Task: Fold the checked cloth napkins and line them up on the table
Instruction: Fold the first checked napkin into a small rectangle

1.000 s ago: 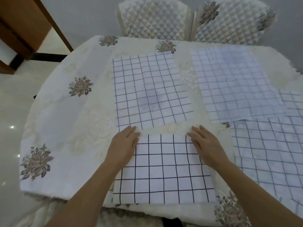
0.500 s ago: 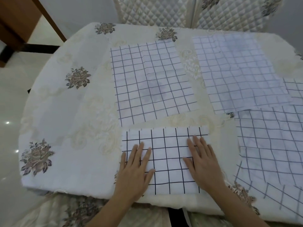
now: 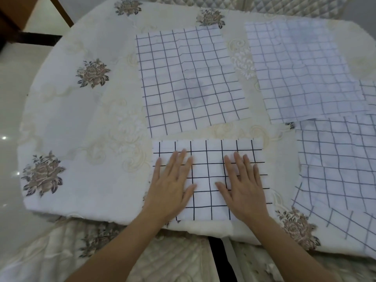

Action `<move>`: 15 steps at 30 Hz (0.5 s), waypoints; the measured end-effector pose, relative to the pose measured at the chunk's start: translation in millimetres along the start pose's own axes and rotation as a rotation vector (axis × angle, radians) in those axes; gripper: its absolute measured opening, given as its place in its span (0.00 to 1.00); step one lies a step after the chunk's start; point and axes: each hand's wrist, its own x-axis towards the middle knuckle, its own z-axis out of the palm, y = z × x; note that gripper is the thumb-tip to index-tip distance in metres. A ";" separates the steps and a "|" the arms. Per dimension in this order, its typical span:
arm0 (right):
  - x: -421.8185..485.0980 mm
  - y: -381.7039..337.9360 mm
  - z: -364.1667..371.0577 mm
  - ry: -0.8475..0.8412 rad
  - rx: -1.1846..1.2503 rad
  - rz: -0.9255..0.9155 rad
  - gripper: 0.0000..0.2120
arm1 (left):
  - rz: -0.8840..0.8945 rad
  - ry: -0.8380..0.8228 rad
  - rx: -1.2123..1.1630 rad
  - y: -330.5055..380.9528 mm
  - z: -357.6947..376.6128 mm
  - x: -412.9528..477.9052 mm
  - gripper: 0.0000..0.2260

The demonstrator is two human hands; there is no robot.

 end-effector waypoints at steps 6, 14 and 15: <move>-1.4 -0.2 7.9 -0.026 -0.046 0.020 0.34 | 0.102 -0.077 0.045 10.8 20.0 -31.2 0.34; -13.7 -2.7 13.2 -0.024 -0.078 0.006 0.35 | 0.106 -0.051 0.049 -9.2 25.9 -30.3 0.33; -13.1 -1.6 13.4 -0.030 -0.079 0.010 0.35 | 0.082 -0.043 0.047 -13.8 26.2 -32.9 0.33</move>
